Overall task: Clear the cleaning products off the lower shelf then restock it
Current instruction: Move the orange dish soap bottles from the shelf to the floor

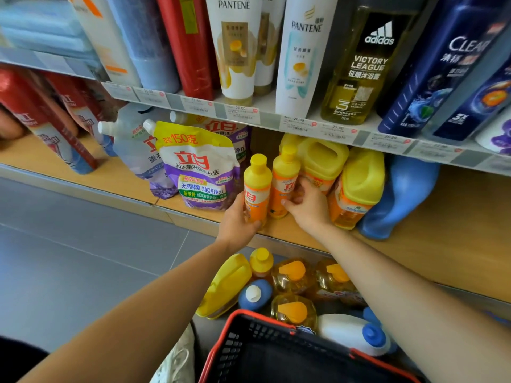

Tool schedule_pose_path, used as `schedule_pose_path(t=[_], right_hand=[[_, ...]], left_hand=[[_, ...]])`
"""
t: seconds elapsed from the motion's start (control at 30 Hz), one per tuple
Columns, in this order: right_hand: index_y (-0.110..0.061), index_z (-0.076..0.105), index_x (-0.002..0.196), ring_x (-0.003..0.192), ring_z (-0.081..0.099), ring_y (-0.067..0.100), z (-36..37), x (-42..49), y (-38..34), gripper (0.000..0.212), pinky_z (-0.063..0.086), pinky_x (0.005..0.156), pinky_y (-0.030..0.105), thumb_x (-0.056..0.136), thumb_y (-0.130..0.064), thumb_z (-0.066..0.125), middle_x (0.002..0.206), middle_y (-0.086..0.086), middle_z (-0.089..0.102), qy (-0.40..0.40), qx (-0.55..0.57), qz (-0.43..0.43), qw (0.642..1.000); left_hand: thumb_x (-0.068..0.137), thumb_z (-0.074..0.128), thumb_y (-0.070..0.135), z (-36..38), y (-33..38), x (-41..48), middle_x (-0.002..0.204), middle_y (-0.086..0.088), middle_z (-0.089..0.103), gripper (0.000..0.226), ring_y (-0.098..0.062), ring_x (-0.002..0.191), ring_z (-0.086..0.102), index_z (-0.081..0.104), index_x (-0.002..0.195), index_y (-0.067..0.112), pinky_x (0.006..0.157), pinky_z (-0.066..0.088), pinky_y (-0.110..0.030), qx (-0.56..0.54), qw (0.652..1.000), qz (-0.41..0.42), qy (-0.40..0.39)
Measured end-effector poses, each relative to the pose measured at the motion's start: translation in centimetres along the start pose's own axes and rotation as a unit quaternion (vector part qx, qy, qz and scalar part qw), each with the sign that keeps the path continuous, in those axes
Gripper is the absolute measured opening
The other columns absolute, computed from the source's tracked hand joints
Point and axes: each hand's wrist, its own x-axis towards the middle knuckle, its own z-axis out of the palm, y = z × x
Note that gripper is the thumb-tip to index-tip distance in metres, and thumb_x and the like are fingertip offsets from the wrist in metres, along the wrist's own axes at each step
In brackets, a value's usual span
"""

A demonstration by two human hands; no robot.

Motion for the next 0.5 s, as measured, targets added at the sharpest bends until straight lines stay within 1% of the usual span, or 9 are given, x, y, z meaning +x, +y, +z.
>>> schedule_pose_path(t=[0.07, 0.13, 0.2, 0.23, 0.3, 0.33, 0.4, 0.43, 0.5], right_hand=[[-0.013, 0.057, 0.130, 0.098, 0.068, 0.024, 0.2, 0.1, -0.1, 0.055, 0.058, 0.085, 0.039, 0.081, -0.013, 0.082, 0.117, 0.007, 0.069, 0.004, 0.007, 0.001, 1.000], [-0.010, 0.059, 0.128, 0.097, 0.068, 0.024, 0.6, 0.3, -0.2, 0.055, 0.058, 0.084, 0.040, 0.079, -0.012, 0.083, 0.112, 0.009, 0.070, 0.013, 0.020, -0.002, 1.000], [-0.009, 0.060, 0.127, 0.096, 0.065, 0.018, 1.2, 0.6, -0.2, 0.054, 0.053, 0.080, 0.029, 0.078, -0.012, 0.084, 0.112, 0.007, 0.069, 0.017, 0.036, -0.009, 0.999], [-0.009, 0.062, 0.126, 0.095, 0.062, 0.015, 1.5, 0.9, -0.2, 0.052, 0.048, 0.078, 0.020, 0.079, -0.013, 0.083, 0.109, 0.004, 0.068, 0.019, 0.036, -0.013, 0.999], [-0.008, 0.065, 0.119, 0.089, 0.059, 0.013, 2.2, 1.4, -0.3, 0.042, 0.038, 0.068, 0.003, 0.081, -0.014, 0.082, 0.101, -0.002, 0.065, 0.026, 0.038, -0.015, 0.999], [-0.007, 0.066, 0.115, 0.087, 0.058, 0.013, 2.6, 1.6, -0.5, 0.037, 0.037, 0.064, 0.001, 0.082, -0.014, 0.081, 0.098, -0.002, 0.065, 0.032, 0.044, -0.012, 0.998], [-0.006, 0.069, 0.110, 0.083, 0.059, 0.013, 3.6, 2.3, -0.6, 0.031, 0.037, 0.063, 0.005, 0.082, -0.014, 0.080, 0.094, 0.000, 0.066, 0.049, 0.056, -0.005, 0.997], [-0.007, 0.069, 0.105, 0.078, 0.059, 0.012, 4.1, 2.7, -0.7, 0.027, 0.037, 0.061, 0.007, 0.082, -0.014, 0.081, 0.089, 0.000, 0.067, 0.058, 0.059, -0.002, 0.997], [-0.011, 0.069, 0.093, 0.066, 0.056, 0.006, 5.0, 3.4, -1.0, 0.018, 0.038, 0.056, 0.006, 0.080, -0.014, 0.081, 0.076, -0.004, 0.063, 0.082, 0.067, 0.003, 0.994]], left_hand=[[0.078, 0.085, 0.026, -0.1, -0.1, -0.2, 0.128, 0.005, 0.063, 0.068, -0.015, 0.118, 0.060, 0.049, 0.136, 0.025, 0.096, 0.054, -0.038, 0.026, 0.999, 0.002, 0.031], [0.075, 0.086, 0.040, -0.1, -0.1, -0.5, 0.123, 0.007, 0.064, 0.065, -0.013, 0.111, 0.059, 0.052, 0.129, 0.027, 0.087, 0.055, -0.038, 0.079, 0.993, -0.005, 0.092], [0.075, 0.084, 0.046, 0.1, -0.2, -0.7, 0.121, 0.005, 0.061, 0.064, -0.015, 0.110, 0.058, 0.053, 0.126, 0.026, 0.083, 0.053, -0.037, 0.105, 0.985, -0.014, 0.139], [0.076, 0.084, 0.046, 0.1, -0.2, -0.7, 0.122, 0.004, 0.060, 0.064, -0.016, 0.111, 0.057, 0.052, 0.127, 0.025, 0.083, 0.052, -0.037, 0.107, 0.982, -0.019, 0.154], [0.078, 0.083, 0.045, -0.1, -0.4, -0.4, 0.126, 0.001, 0.060, 0.066, -0.018, 0.114, 0.056, 0.051, 0.132, 0.022, 0.087, 0.051, -0.037, 0.105, 0.980, -0.026, 0.170], [0.078, 0.083, 0.043, -0.2, -0.5, -0.1, 0.127, 0.000, 0.060, 0.068, -0.019, 0.115, 0.056, 0.051, 0.134, 0.021, 0.090, 0.051, -0.037, 0.103, 0.979, -0.029, 0.174], [0.077, 0.084, 0.041, -0.4, -0.6, 0.2, 0.126, 0.000, 0.063, 0.068, -0.018, 0.115, 0.057, 0.052, 0.134, 0.020, 0.093, 0.052, -0.037, 0.093, 0.979, -0.028, 0.178], [0.077, 0.085, 0.040, -0.4, -0.7, 0.2, 0.125, 0.001, 0.064, 0.067, -0.017, 0.114, 0.058, 0.053, 0.132, 0.021, 0.093, 0.053, -0.037, 0.085, 0.980, -0.024, 0.176], [0.076, 0.086, 0.033, -0.3, -1.2, 0.2, 0.121, 0.004, 0.066, 0.064, -0.015, 0.109, 0.061, 0.055, 0.130, 0.022, 0.089, 0.055, -0.034, 0.067, 0.984, -0.017, 0.163]])
